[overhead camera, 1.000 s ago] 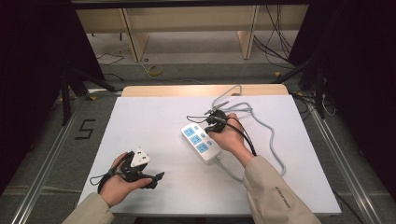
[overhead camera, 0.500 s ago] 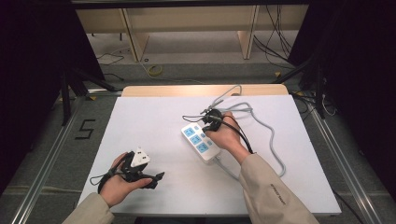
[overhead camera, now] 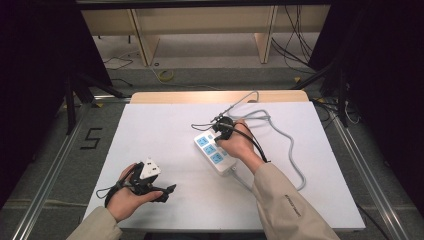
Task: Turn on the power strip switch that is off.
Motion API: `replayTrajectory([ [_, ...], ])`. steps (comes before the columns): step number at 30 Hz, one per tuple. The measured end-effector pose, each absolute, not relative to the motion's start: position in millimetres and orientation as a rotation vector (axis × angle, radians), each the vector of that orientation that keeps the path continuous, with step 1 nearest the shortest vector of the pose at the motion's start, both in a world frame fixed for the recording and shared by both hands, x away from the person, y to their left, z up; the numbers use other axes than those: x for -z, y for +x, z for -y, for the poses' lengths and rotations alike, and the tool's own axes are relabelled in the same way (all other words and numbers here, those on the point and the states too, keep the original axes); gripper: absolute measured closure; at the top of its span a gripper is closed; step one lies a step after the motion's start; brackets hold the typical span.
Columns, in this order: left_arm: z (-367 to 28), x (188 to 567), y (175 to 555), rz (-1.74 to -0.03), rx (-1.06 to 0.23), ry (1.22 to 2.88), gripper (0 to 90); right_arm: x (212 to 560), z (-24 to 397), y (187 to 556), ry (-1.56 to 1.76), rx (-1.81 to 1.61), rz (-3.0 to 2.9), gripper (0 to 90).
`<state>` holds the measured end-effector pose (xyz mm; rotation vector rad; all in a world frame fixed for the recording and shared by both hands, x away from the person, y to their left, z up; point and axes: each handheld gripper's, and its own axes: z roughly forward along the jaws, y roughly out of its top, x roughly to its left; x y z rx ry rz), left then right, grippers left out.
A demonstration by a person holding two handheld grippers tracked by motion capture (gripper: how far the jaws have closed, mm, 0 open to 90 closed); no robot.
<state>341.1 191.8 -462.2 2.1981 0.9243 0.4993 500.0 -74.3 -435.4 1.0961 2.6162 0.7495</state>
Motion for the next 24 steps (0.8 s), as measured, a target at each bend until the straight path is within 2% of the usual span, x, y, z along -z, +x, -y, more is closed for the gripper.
replayTrajectory([
  [24,-192.0,462.0,341.1,-0.924,-0.499,2.195,12.0,437.3,66.7,503.6,1.114,-0.678,-2.634,90.0],
])
